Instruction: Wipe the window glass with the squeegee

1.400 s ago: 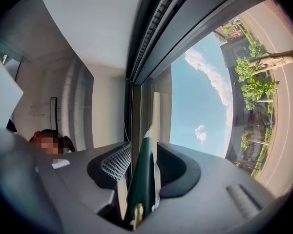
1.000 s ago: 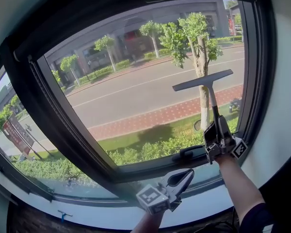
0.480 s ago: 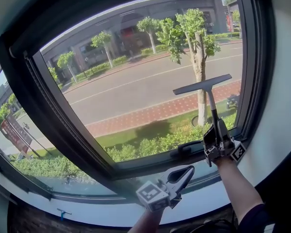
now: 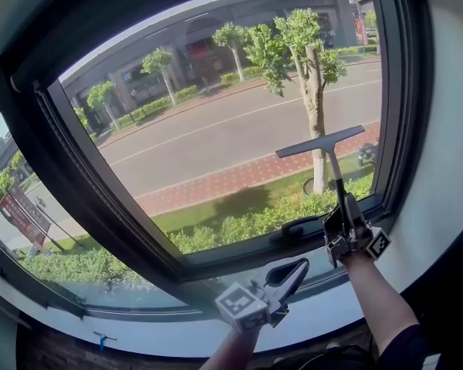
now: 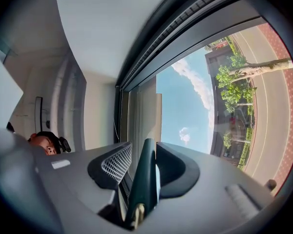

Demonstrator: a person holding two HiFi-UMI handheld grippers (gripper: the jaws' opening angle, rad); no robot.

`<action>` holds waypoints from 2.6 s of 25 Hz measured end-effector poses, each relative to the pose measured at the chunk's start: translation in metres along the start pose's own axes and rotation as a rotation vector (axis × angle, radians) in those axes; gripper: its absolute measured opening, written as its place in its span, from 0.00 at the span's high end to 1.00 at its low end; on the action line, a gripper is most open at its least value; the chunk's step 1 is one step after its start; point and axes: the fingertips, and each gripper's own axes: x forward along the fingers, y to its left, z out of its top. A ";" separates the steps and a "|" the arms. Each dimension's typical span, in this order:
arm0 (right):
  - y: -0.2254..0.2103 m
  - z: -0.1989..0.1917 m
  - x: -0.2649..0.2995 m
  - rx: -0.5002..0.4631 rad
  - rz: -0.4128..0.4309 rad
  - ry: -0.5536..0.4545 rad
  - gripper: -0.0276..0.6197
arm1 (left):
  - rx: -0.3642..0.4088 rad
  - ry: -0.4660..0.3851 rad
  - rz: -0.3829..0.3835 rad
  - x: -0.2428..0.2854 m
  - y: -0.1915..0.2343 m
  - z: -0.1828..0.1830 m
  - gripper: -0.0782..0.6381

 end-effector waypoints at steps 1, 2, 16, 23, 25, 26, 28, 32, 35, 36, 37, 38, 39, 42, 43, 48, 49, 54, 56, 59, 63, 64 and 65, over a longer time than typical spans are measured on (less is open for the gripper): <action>0.000 -0.001 -0.003 0.003 -0.008 -0.001 0.71 | 0.000 0.001 -0.002 0.000 -0.001 0.000 0.89; -0.001 -0.001 -0.006 0.006 -0.016 -0.002 0.71 | -0.001 0.002 -0.004 -0.001 -0.002 0.000 0.89; -0.005 -0.006 -0.028 0.030 -0.097 -0.008 0.72 | -0.028 0.018 -0.034 0.000 -0.006 0.000 0.89; -0.012 -0.012 -0.047 0.037 -0.139 -0.019 0.72 | -0.042 0.028 -0.040 0.001 -0.003 -0.005 0.89; -0.013 -0.013 -0.054 0.045 -0.150 -0.022 0.72 | -0.045 0.031 -0.040 0.002 -0.003 -0.006 0.89; -0.014 -0.014 -0.057 0.051 -0.157 -0.023 0.72 | -0.047 0.032 -0.040 0.002 -0.002 -0.007 0.89; -0.015 -0.016 -0.064 0.065 -0.173 -0.024 0.72 | -0.050 0.030 -0.037 0.002 -0.002 -0.007 0.89; -0.023 -0.021 -0.081 0.081 -0.215 -0.022 0.72 | -0.056 0.025 -0.031 0.004 -0.001 -0.009 0.89; -0.027 -0.025 -0.092 0.091 -0.242 -0.023 0.72 | -0.060 0.024 -0.028 0.004 0.000 -0.011 0.89; -0.029 -0.026 -0.095 0.093 -0.250 -0.023 0.72 | -0.060 0.024 -0.027 0.004 0.000 -0.012 0.89; -0.030 -0.028 -0.098 0.093 -0.259 -0.022 0.72 | -0.061 0.022 -0.026 0.004 0.001 -0.012 0.89; -0.031 -0.029 -0.100 0.096 -0.266 -0.021 0.72 | -0.062 0.021 -0.024 0.004 0.001 -0.012 0.89; -0.031 -0.031 -0.100 0.102 -0.270 -0.020 0.72 | -0.062 0.021 -0.022 0.004 0.001 -0.011 0.89; -0.029 -0.036 -0.099 0.110 -0.275 -0.005 0.72 | -0.061 0.016 -0.021 0.004 0.000 -0.008 0.89; -0.030 -0.039 -0.098 0.113 -0.281 0.004 0.72 | -0.061 0.013 -0.021 0.004 0.000 -0.007 0.89; -0.030 -0.046 -0.098 0.147 -0.308 0.024 0.72 | -0.062 0.005 -0.012 0.002 -0.001 -0.007 0.89; -0.030 -0.046 -0.099 0.154 -0.311 0.024 0.72 | -0.062 0.005 -0.009 0.001 -0.001 -0.007 0.89; -0.038 -0.050 -0.114 0.153 -0.362 0.063 0.72 | -0.068 0.007 0.004 -0.002 -0.001 -0.013 0.89; -0.041 -0.050 -0.122 0.153 -0.385 0.075 0.72 | -0.071 0.005 0.007 -0.002 -0.003 -0.015 0.89; -0.042 -0.051 -0.128 0.154 -0.411 0.083 0.72 | -0.076 0.005 0.014 -0.003 -0.005 -0.014 0.89; -0.046 -0.051 -0.134 0.147 -0.431 0.092 0.72 | -0.081 0.007 0.026 -0.003 -0.004 -0.015 0.89; -0.046 -0.050 -0.134 0.143 -0.431 0.096 0.72 | -0.081 0.007 0.029 -0.003 -0.005 -0.015 0.89; -0.046 -0.050 -0.134 0.142 -0.431 0.099 0.72 | -0.081 0.007 0.031 -0.002 -0.005 -0.016 0.89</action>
